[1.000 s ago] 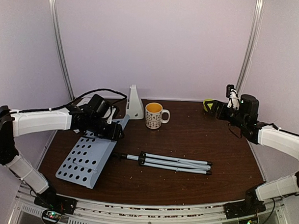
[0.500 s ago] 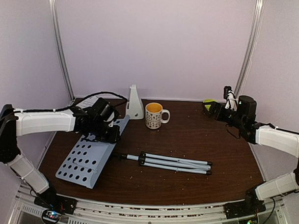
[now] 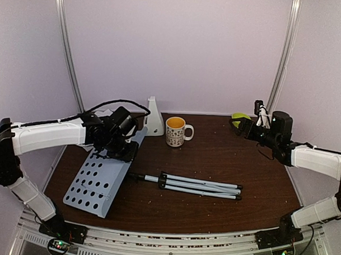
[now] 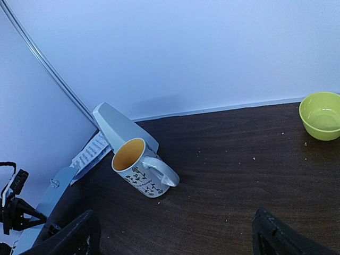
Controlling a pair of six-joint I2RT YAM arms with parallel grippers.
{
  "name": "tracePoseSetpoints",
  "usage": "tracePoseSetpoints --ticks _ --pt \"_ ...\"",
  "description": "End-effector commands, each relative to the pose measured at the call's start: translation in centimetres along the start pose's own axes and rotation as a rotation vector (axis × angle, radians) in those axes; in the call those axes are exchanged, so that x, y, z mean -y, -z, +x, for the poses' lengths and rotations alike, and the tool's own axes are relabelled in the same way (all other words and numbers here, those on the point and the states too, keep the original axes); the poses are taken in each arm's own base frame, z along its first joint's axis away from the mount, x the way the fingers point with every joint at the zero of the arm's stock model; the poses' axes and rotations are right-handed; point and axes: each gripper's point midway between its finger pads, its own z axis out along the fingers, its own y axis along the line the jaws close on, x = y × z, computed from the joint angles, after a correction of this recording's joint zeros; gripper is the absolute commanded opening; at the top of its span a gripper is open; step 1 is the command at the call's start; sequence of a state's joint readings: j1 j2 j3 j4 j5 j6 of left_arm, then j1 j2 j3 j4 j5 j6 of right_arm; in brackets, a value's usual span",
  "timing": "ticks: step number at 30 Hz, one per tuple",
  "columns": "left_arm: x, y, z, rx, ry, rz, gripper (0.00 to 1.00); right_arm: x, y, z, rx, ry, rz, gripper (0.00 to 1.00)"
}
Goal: Set up the instrument practice props
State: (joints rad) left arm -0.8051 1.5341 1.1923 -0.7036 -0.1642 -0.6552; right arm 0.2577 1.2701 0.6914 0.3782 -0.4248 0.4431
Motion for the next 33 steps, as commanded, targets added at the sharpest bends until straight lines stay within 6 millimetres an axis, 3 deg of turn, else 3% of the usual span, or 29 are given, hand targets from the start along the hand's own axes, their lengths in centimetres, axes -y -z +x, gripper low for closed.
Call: tracePoseSetpoints --ticks 1,6,19,26,33 --pt "0.1 6.2 -5.6 0.210 -0.069 -0.027 0.00 -1.7 0.9 -1.1 0.033 -0.008 -0.059 1.00" --pt "-0.3 9.8 -7.6 0.284 -0.147 -0.082 0.00 -2.3 1.6 -1.7 0.049 -0.007 -0.073 1.00" --pt "1.4 23.1 -13.5 0.644 -0.493 -0.218 0.00 -6.7 3.9 -4.8 0.122 -0.028 -0.247 1.00" --pt "5.1 29.6 -14.3 0.892 -0.741 -0.205 0.00 -9.8 4.5 -5.3 0.107 -0.064 -0.382 1.00" --pt "8.7 33.9 -13.7 1.055 -1.016 -0.148 0.00 -14.6 4.8 -6.1 0.077 -0.110 -0.545 1.00"
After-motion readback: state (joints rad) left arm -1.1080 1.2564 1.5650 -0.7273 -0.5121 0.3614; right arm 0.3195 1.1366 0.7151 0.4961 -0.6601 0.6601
